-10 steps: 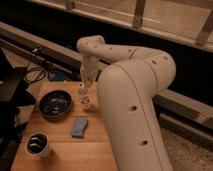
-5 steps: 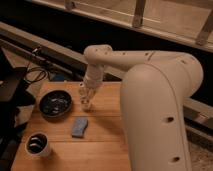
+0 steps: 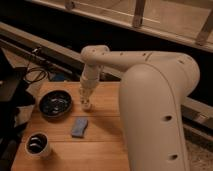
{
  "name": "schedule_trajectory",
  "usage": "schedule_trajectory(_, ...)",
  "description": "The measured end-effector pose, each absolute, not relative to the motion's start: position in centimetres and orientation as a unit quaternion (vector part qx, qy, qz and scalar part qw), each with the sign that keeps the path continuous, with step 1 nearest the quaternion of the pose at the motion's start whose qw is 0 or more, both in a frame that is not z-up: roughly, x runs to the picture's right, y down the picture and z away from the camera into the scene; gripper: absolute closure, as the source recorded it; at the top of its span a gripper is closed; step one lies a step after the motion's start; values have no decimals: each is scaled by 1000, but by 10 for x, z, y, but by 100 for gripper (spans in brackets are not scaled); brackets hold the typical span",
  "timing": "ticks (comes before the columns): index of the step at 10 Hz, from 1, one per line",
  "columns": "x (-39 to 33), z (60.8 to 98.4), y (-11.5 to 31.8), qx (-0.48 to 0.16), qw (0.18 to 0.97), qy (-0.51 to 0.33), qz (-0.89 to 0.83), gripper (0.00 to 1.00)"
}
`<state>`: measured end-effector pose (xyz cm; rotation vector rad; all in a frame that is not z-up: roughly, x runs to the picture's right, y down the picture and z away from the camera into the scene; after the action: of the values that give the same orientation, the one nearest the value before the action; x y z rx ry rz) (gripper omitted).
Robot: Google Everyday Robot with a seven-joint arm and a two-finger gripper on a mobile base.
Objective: Knock the bottle over
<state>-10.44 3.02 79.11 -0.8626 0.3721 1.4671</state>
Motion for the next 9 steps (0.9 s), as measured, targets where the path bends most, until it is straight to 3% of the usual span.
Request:
schedule_trajectory(5,-122,842,-24,-364,648,147,653,100)
schedule_trajectory(9,-108,825,-47,-336,647,121,674,100)
